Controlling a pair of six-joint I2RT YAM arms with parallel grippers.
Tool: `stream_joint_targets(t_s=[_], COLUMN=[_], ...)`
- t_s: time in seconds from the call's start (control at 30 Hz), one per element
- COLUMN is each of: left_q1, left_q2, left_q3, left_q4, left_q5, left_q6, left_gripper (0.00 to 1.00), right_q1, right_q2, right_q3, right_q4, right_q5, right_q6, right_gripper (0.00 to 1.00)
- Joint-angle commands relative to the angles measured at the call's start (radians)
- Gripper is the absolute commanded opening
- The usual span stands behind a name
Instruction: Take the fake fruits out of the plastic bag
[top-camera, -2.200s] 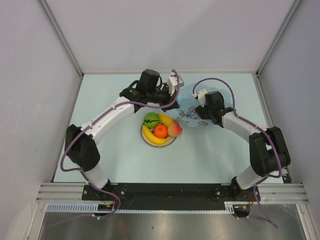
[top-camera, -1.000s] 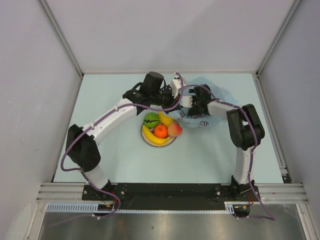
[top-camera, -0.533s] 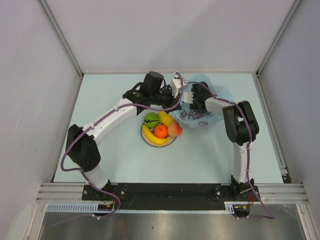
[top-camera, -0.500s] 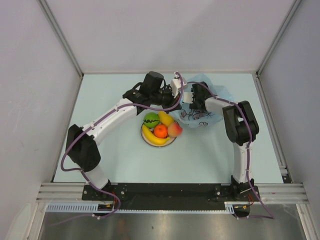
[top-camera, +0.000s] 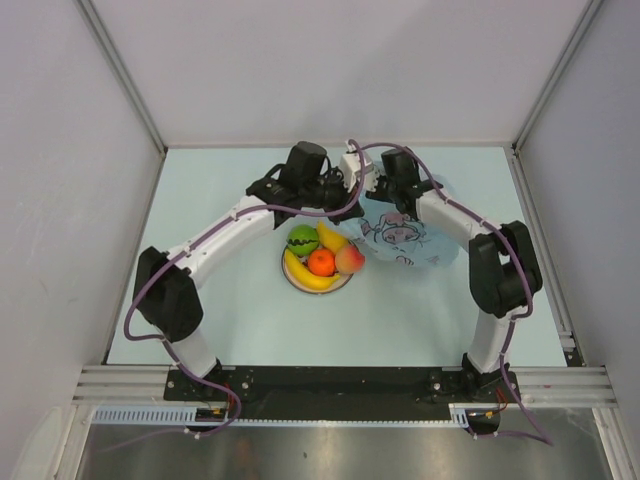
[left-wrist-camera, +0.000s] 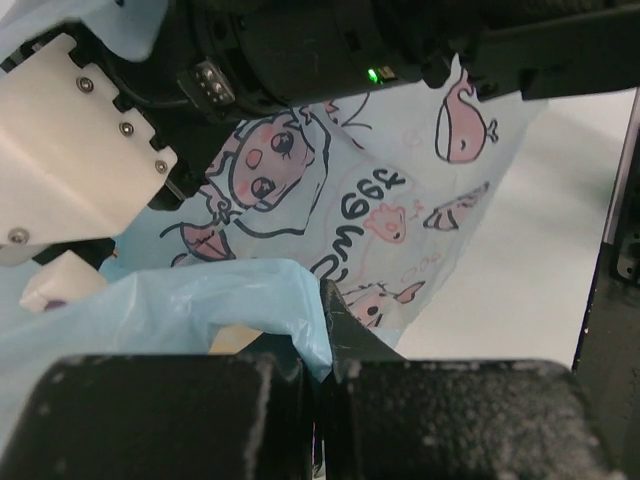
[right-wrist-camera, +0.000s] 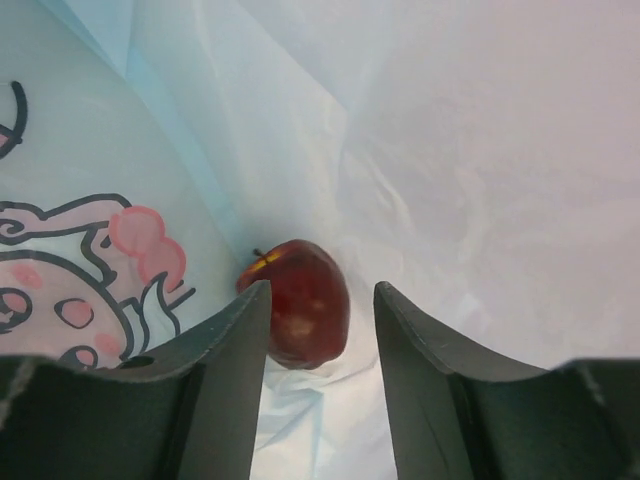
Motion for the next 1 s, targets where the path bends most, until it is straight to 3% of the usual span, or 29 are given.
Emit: stream_joint_targets(t_s=[0.0, 0.2, 0.43, 0.53, 0.77, 0.97], left_q1=[0.007, 0.013, 0.016, 0.016, 0.016, 0.016], left_q2=[0.004, 0.010, 0.018, 0.025, 0.028, 0.030], left_q3=[0.036, 0.049, 0.049, 0.061, 0.069, 0.069], left_q4=[0.038, 0.033, 0.041, 0.035, 0.027, 0.030], left_q5=[0.016, 0.022, 0.023, 0.023, 0.019, 0.006], left_q6=[-0.033, -0.031, -0.039, -0.039, -0.039, -0.039], left_gripper=[0.00, 0.00, 0.00, 0.00, 0.00, 0.00], right_q1=[0.005, -0.013, -0.062, -0.087, -0.124, -0.116], right_q2=[0.011, 0.100, 0.184, 0.261, 0.425, 0.372], right_q3=[0.022, 0.036, 0.085, 0.131, 0.341, 0.335], right_q4=[-0.029, -0.017, 0.006, 0.040, -0.048, -0.045], right_q5=[-0.005, 0.031, 0.062, 0.105, 0.235, 0.138], right_q6=[0.011, -0.083, -0.100, -0.140, -0.117, -0.082], right_gripper=[0.52, 0.56, 0.78, 0.82, 0.78, 0.54])
